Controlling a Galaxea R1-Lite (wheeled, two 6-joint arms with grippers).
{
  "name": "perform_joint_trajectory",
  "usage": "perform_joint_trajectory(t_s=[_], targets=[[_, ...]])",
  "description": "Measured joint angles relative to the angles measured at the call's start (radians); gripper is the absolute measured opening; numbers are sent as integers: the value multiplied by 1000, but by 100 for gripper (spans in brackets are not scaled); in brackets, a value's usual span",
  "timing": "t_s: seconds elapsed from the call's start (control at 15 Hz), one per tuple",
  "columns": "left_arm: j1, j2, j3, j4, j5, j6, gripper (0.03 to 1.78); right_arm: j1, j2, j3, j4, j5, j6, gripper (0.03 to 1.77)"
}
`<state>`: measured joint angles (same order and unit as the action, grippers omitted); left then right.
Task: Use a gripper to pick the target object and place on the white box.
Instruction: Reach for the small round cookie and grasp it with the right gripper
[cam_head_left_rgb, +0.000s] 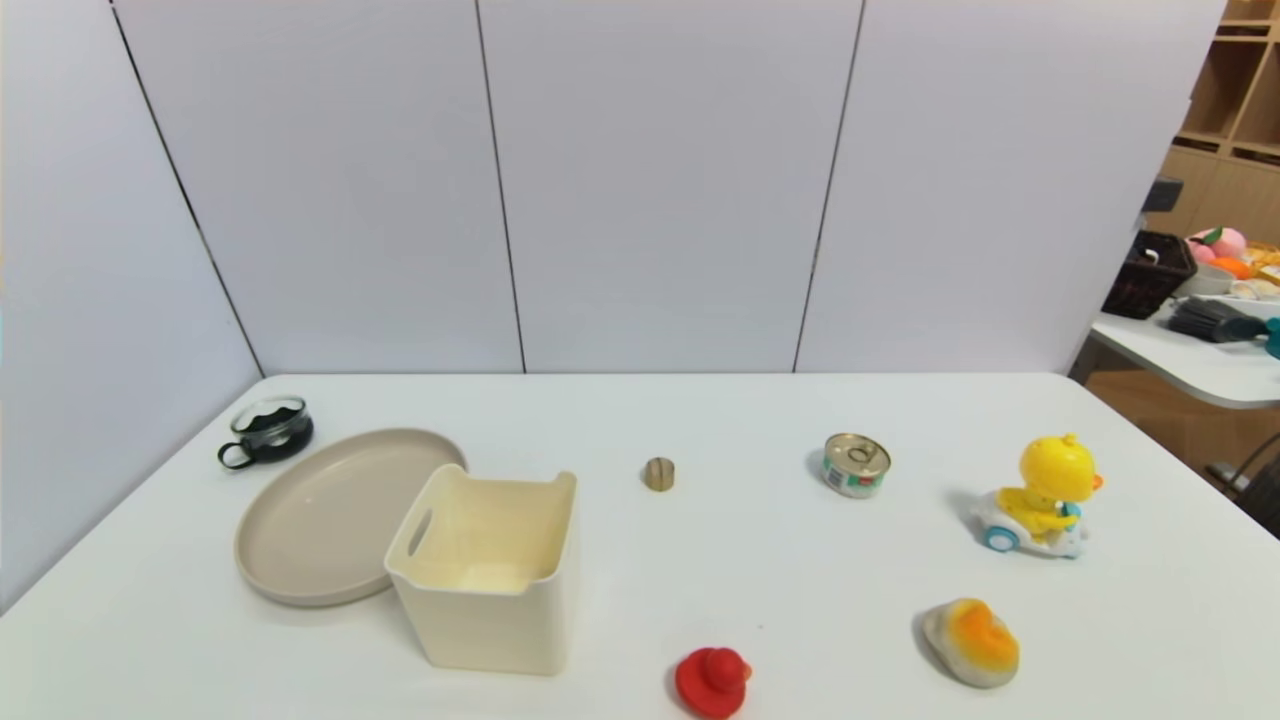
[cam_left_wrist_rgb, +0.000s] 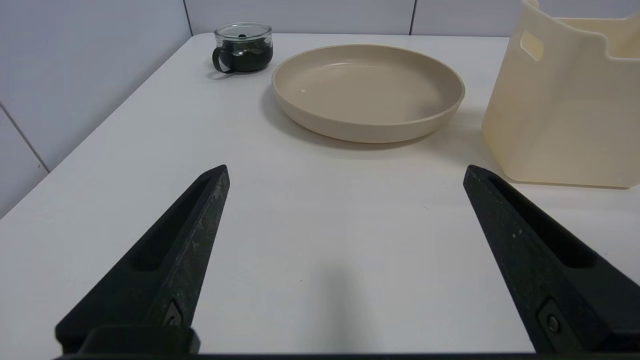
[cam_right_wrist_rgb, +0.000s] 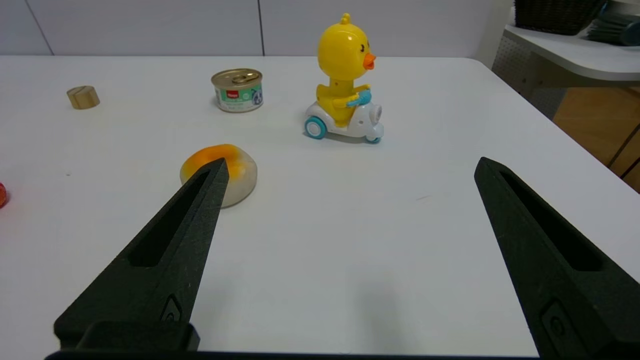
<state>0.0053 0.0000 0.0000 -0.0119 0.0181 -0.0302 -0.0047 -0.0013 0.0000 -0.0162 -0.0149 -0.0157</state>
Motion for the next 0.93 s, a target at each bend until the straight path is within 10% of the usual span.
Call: perform_joint_trajectory(t_s=[0.4, 0.93], targets=[[0, 0, 0, 0, 0, 0, 169, 35, 199, -76, -201, 11, 1, 170], [0, 0, 0, 0, 0, 0, 169, 207, 795, -717, -413, 33, 83, 170]])
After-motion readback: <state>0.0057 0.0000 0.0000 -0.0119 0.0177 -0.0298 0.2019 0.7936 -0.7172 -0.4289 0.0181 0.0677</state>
